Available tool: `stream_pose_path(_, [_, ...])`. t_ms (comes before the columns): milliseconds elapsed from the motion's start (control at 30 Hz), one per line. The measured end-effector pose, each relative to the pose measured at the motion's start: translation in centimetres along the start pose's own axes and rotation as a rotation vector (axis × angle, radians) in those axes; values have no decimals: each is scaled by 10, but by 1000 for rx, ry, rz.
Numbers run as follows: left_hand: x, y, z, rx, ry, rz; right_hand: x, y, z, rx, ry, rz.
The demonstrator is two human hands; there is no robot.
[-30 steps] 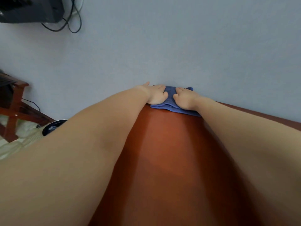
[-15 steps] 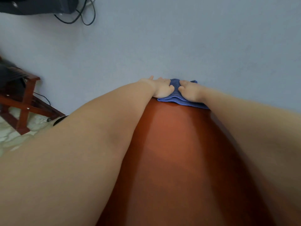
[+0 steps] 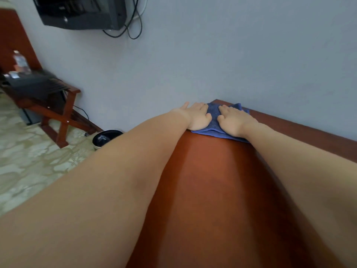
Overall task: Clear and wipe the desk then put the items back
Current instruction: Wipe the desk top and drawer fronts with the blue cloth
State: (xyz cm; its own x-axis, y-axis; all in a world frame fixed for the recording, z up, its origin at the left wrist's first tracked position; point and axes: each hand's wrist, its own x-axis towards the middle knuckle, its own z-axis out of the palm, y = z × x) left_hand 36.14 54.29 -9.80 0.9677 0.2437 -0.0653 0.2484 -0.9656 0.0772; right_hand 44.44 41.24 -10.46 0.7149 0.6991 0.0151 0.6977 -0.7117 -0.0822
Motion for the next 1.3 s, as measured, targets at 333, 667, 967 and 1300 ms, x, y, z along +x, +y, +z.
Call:
stream_pose_path(333, [-136, 11, 5, 29, -45, -49, -117, -57, 6, 20, -55, -43])
stream_pose_path(667, [-273, 37, 16, 45, -57, -56, -250, -101, 7, 45, -55, -90])
stream_pose_path(967, [-364, 63, 29, 11, -52, -63, -345, -123, 7, 38, -70, -107])
stream_pose_path(1300, [-446, 69, 27, 36, -115, -69, -418, -161, 8, 51, -61, -99])
